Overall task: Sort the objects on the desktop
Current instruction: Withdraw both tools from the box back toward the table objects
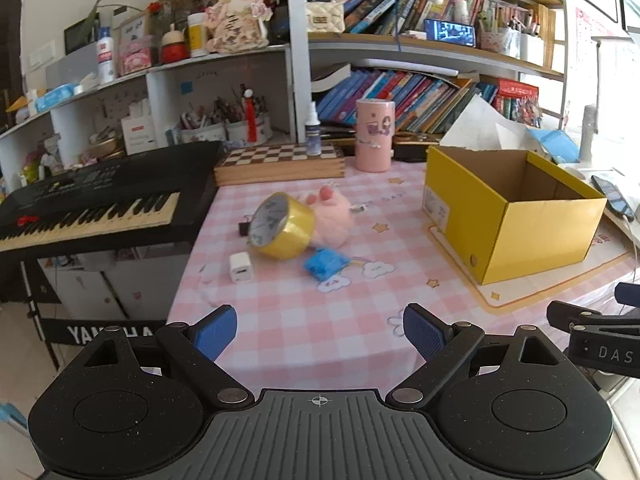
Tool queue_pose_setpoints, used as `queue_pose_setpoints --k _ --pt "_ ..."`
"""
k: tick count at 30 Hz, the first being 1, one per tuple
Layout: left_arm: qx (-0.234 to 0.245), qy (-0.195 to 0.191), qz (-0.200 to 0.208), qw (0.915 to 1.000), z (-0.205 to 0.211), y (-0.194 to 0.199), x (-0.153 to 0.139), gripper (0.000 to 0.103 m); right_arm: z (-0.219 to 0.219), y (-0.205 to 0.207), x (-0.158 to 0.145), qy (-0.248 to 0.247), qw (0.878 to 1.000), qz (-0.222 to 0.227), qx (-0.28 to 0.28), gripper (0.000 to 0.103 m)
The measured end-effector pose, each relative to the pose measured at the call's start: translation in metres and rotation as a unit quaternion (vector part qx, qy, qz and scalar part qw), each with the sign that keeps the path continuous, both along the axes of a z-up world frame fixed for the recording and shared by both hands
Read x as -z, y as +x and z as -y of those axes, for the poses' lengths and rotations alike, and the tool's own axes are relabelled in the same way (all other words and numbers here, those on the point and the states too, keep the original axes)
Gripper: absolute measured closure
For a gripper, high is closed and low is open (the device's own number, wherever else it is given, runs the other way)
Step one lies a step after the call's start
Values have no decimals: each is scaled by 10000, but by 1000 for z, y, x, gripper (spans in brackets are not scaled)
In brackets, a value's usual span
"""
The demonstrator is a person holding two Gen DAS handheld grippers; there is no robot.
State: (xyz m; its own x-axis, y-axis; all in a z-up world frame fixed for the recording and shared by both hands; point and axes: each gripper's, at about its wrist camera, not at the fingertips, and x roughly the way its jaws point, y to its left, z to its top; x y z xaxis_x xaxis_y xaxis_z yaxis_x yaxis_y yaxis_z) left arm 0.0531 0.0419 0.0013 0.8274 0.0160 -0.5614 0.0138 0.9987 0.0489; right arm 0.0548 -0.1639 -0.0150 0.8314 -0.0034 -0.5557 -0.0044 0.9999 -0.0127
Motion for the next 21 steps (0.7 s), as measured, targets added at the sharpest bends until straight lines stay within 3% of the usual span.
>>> queue_pose_setpoints --k 10,21 --pt "-173 -125 -222 9995 -24 -13 8 11 -33 -12 9 151 9987 -298 -376 16" --pt "-435 -239 -237 9985 -51 -20 8 11 -65 -16 7 84 9965 -273 -788 16"
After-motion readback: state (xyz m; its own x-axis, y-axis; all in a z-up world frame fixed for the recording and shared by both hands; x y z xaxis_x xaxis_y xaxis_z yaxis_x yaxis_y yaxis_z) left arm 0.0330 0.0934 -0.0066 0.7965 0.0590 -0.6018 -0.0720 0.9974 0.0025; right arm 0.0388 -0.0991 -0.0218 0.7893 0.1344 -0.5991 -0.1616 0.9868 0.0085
